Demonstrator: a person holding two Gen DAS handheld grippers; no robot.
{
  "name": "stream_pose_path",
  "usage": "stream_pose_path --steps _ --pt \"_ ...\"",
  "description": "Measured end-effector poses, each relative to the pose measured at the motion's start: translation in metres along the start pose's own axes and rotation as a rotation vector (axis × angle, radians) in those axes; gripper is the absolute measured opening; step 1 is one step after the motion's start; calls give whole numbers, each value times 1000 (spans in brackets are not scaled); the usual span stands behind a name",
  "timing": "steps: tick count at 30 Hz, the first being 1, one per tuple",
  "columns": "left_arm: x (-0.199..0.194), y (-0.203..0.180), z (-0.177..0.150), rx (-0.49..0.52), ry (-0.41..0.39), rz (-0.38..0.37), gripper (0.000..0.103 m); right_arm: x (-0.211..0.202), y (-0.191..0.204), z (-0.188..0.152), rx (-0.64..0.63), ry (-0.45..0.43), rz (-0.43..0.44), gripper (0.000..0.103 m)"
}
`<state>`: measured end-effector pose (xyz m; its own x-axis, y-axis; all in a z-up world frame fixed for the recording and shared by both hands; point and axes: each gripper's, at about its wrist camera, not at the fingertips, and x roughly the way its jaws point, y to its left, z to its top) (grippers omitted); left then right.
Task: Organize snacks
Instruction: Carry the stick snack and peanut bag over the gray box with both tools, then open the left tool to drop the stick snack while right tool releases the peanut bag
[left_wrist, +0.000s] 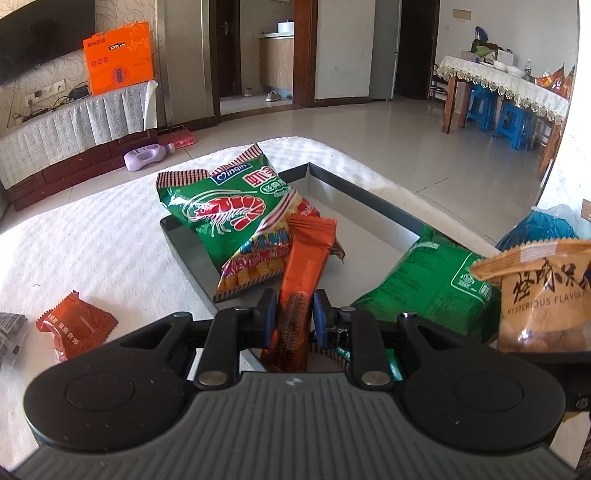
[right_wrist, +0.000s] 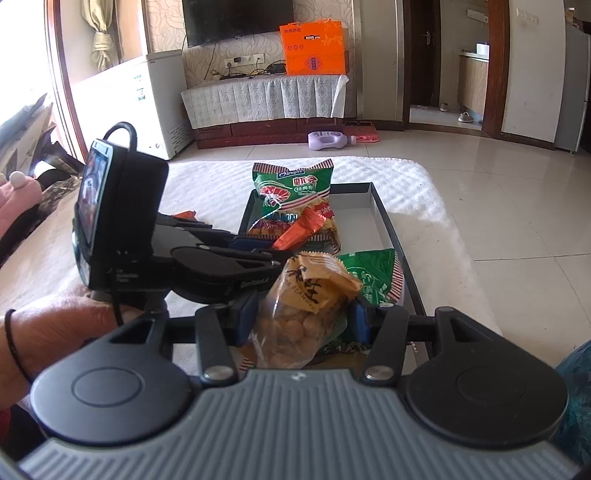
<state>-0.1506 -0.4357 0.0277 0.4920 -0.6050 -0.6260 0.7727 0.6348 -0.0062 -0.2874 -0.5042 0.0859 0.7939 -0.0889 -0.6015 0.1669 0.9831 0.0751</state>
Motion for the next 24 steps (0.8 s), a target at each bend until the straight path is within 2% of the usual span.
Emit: stream_pose_path --steps 18,20,24 --pt "-33 4 -9 18 -22 -10 26 12 13 0 -2 21 -3 54" --pt "-40 5 -10 20 -31 4 27 16 13 -1 0 37 1 54" --pt "-55 12 -13 16 -45 22 37 21 18 -4 -19 61 -17 54"
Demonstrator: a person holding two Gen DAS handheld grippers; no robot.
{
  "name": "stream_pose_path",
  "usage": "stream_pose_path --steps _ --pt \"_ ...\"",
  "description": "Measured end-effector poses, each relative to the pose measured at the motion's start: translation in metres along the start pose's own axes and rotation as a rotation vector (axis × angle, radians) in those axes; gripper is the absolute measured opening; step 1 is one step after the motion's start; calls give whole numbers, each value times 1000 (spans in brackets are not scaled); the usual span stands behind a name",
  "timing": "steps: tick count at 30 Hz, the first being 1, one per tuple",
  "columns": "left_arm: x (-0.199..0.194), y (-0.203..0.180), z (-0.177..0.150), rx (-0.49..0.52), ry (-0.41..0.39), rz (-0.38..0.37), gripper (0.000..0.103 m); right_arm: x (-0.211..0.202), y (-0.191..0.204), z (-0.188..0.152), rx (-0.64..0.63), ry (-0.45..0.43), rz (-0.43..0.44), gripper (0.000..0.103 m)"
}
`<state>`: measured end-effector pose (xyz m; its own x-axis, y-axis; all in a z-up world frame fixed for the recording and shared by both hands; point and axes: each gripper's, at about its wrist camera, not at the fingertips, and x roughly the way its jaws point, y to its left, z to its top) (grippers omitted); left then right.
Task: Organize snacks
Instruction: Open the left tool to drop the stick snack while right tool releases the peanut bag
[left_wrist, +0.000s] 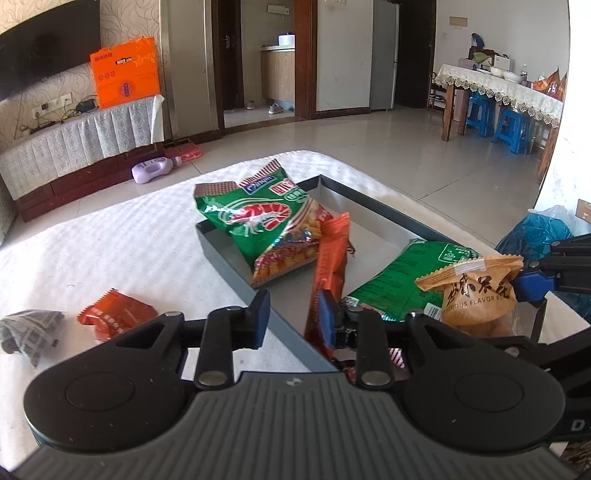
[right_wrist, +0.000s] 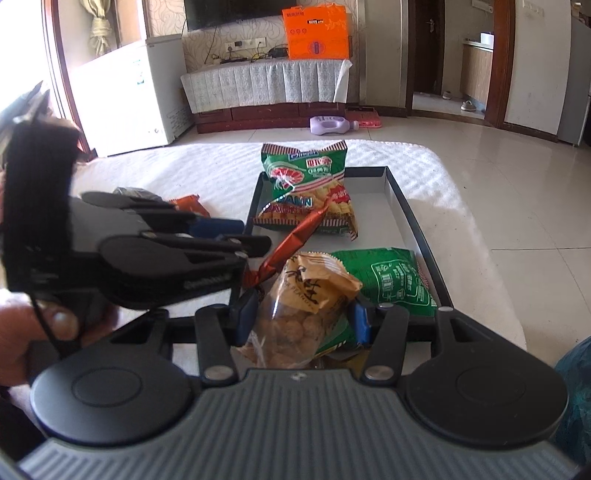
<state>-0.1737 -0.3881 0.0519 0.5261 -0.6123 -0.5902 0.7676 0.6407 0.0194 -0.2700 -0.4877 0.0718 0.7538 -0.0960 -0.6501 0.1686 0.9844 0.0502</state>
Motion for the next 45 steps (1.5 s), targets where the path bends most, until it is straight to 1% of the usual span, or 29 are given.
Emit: stream_pose_path --steps 7,9,13,17,21,25,29,32,41,45 --pt "-27 19 -5 -14 -19 49 47 3 11 -2 -30 16 -28 55" --pt "-34 27 -5 -19 -26 61 48 4 13 -2 -34 18 -39 55" --pt "-53 45 -8 -34 -43 90 51 6 14 -2 -30 29 -34 55" --pt "-66 58 -14 -47 -45 124 52 8 15 -3 -27 34 -42 55" --pt "-76 65 -16 -67 -43 147 52 10 17 -4 -25 40 -54 55" --pt "-87 62 -19 -79 -46 161 57 14 21 -9 -59 60 -90 55" --pt "-99 54 -23 -82 -49 159 59 14 19 -12 -68 61 -109 55" --pt "-107 49 -27 -81 -52 164 60 15 20 -15 -97 71 -140 55" --pt "-121 49 -38 -113 -41 191 62 17 26 -18 -135 82 -127 55" --pt "-124 50 -42 -116 -36 202 66 18 24 -17 -116 78 -131 55"
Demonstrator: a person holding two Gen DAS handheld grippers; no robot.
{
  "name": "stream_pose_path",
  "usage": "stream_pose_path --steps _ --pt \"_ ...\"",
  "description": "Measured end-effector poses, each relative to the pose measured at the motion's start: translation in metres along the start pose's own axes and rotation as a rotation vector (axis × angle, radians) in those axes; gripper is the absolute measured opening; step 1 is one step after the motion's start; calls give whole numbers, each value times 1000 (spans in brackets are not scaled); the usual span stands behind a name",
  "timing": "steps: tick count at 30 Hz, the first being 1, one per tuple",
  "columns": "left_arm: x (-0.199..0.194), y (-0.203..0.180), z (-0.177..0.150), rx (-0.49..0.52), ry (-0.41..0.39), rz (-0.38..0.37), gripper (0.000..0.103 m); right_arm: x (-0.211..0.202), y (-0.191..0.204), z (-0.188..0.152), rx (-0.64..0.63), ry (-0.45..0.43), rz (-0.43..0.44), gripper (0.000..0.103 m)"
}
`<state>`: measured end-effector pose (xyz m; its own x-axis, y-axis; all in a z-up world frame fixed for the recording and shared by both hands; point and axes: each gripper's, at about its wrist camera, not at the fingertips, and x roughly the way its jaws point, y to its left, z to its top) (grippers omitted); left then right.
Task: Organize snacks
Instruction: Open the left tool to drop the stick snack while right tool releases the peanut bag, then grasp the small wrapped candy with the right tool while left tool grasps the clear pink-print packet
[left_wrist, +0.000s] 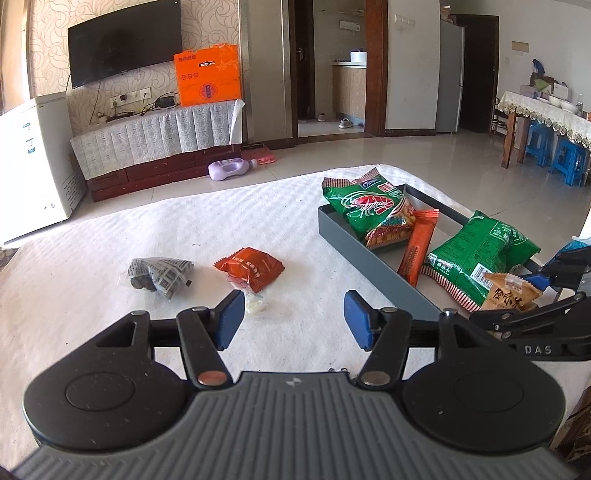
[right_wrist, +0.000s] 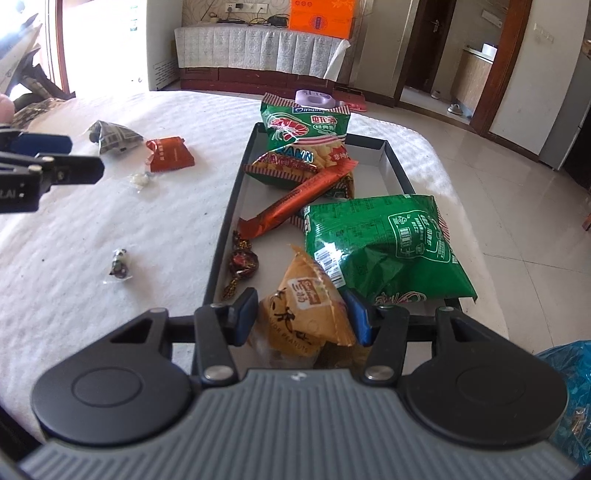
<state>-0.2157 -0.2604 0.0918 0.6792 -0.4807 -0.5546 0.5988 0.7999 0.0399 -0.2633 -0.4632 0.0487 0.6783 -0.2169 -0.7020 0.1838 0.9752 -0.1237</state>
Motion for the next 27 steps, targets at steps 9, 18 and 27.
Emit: stream_pose_path --steps 9,18,27 --pt "3 6 0 -9 10 2 67 -8 -3 2 26 -46 4 54" --pt "8 22 0 -35 20 36 69 -37 -20 11 142 -217 4 62" --pt "8 64 -2 -114 26 138 70 -61 -15 21 197 -378 129 62"
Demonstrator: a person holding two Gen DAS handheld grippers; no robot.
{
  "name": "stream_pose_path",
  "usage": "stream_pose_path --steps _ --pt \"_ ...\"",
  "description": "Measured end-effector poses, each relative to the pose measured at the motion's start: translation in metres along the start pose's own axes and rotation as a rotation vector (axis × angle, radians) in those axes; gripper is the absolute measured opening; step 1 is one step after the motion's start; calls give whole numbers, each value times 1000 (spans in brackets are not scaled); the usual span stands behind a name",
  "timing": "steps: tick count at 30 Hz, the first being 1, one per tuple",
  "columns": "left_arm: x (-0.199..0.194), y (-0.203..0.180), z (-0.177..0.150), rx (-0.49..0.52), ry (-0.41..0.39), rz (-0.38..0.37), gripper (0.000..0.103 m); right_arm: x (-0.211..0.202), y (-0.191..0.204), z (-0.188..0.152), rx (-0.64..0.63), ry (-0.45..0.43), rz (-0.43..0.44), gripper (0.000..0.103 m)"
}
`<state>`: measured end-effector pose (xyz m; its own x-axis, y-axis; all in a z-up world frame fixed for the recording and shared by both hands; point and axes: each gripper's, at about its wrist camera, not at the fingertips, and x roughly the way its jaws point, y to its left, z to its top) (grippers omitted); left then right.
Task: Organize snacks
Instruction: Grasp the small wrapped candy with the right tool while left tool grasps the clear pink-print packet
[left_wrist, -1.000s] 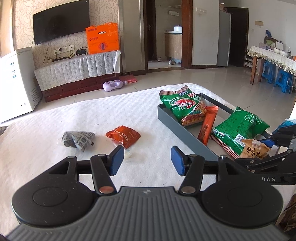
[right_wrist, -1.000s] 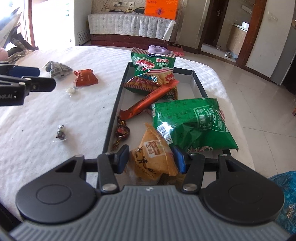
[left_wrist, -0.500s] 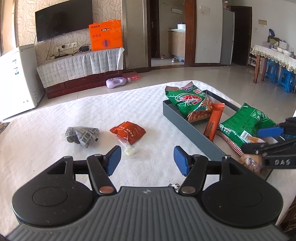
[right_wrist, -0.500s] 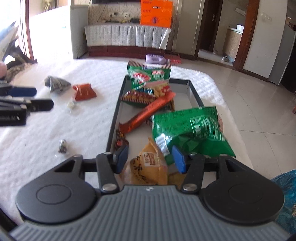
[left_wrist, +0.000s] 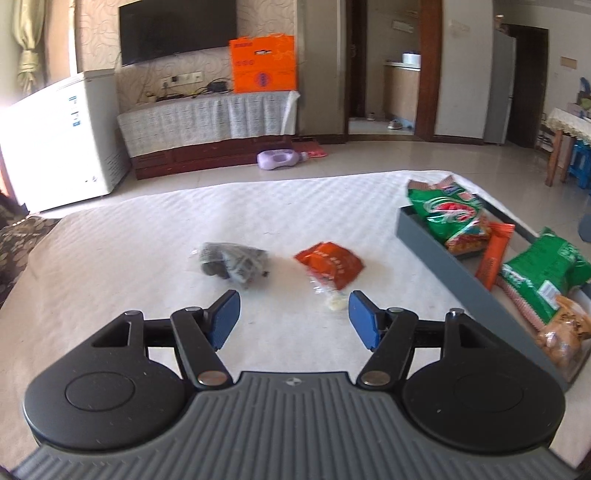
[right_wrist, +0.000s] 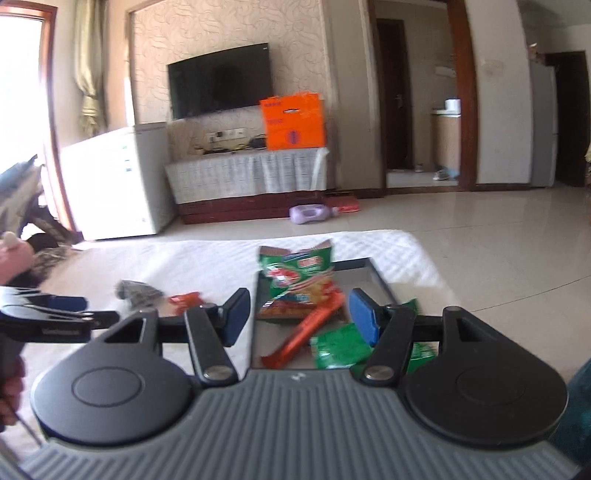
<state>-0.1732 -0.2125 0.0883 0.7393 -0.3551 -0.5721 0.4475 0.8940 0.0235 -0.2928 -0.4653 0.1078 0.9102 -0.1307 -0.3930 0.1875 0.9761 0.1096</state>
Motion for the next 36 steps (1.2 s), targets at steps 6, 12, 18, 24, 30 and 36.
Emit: stream_pose_path --steps 6,12,18,24,30,36 --pt "9 24 -3 -82 39 35 70 46 52 -20 -119 256 201 36" --pt "8 32 -1 -79 26 35 70 87 98 -45 -255 404 228 31" --pt "17 41 0 -82 34 31 70 106 110 -57 -272 456 206 23" --pt "50 8 -2 5 33 -23 70 96 99 -57 -263 470 210 18" --pt "96 -32 -2 41 98 -13 71 93 96 -57 -275 474 223 18" --pt "119 -44 -1 16 113 -18 59 94 96 -57 -285 475 233 18"
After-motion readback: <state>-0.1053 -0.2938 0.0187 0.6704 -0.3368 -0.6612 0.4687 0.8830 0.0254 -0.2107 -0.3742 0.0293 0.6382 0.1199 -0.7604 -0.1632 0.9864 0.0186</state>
